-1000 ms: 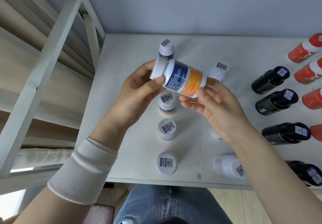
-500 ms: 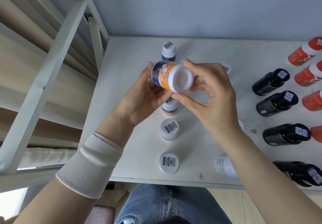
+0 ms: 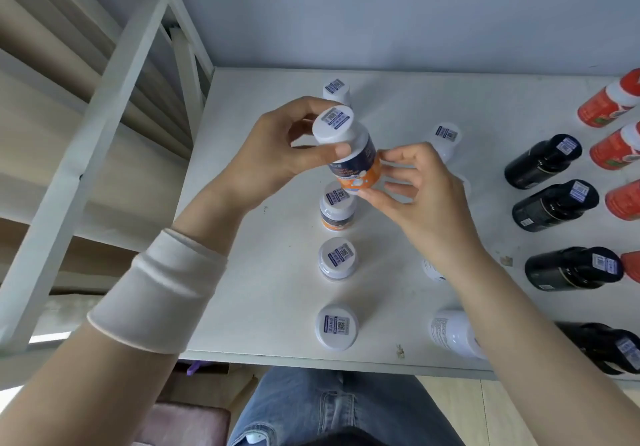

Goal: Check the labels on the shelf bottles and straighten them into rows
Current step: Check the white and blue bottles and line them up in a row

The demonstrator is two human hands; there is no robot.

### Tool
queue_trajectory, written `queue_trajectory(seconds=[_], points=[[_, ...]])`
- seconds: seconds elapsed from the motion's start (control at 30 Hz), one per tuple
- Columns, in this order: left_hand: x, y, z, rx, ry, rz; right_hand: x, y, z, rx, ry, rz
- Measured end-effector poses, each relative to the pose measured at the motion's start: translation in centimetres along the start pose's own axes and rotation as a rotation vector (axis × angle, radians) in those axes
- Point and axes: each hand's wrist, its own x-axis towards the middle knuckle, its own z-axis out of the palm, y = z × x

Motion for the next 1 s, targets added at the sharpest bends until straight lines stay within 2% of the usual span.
queue_trajectory(seconds=[0.07, 0.2, 0.37, 0.67, 0.73, 0.83, 0.9, 1.0], points=[[0.8, -0.1, 0.1, 0.130, 0.016, 0.001, 1.0, 0.3, -0.6, -0.157, -0.050, 0.047], [2.4, -1.5, 0.4, 0.398, 0.050, 0.006, 3.3, 0.7, -1.3, -0.487, -0.140, -0.019], [3.9, -4.7, 0.7, 0.561, 0.000, -0.092, 5.5, 0.6, -1.3, -0.764, -0.215, -0.036], [4.5, -6.9, 0.4, 0.494, 0.006, -0.056, 7.6, 1.0, -1.2, -0.827, -0.254, -0.051], [5.2, -6.8, -0.2, 0.454, 0.085, 0.036, 7.9, 1.2, -1.4, -0.830, -0.239, -0.055], [7.7, -7.1, -0.9, 0.539, 0.283, 0.126, 8.7, 1.3, -1.5, -0.833, -0.227, -0.057], [9.7, -7.7, -0.9, 0.626, 0.314, 0.072, 9.2, 1.4, -1.4, -0.835, -0.227, -0.052], [12.0, -8.8, -0.5, 0.728, 0.237, -0.044, 9.7, 1.5, -1.3, -0.828, -0.228, -0.055]])
